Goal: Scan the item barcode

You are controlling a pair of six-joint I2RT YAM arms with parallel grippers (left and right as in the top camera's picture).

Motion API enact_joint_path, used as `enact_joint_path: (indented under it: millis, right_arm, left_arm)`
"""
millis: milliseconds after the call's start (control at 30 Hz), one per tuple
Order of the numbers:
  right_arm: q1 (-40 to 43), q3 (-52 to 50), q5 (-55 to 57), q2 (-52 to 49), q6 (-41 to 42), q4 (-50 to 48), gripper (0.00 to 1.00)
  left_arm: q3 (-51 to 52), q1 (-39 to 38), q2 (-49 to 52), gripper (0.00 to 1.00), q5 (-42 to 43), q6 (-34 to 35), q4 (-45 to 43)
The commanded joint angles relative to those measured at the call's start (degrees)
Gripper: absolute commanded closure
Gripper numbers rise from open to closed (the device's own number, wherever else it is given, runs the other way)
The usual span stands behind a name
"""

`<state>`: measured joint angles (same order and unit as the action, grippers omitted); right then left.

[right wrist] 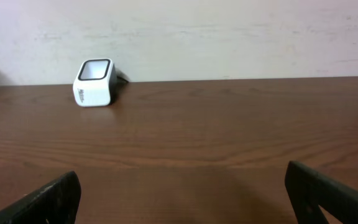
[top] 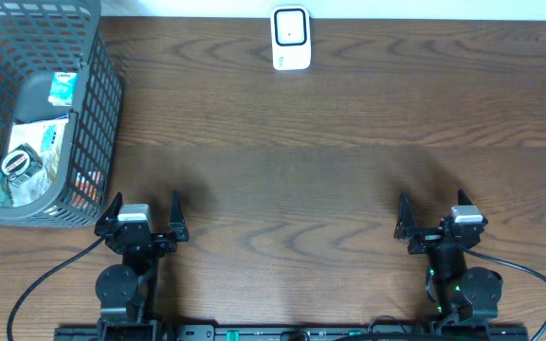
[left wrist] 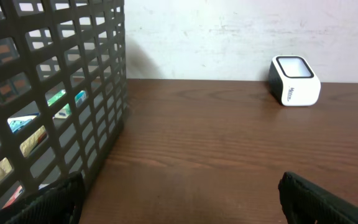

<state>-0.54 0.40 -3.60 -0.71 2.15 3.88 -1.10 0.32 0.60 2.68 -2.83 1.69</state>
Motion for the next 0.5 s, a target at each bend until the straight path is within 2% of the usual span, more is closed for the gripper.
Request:
enact_joint_path:
  millis: [0,467]
  right_arm:
    - [0.92,-0.07,0.22,0.33,0.37,0.22,0.01]
    - [0.92,-0.07,0.22,0.33,0.37,0.22,0.01]
  left_arm:
    - [0.87,-0.13,0.00,0.02,-0.15,0.07,2.16]
    - [0.85,-0.13,0.00,0.03,-0.15,0.07,2.16]
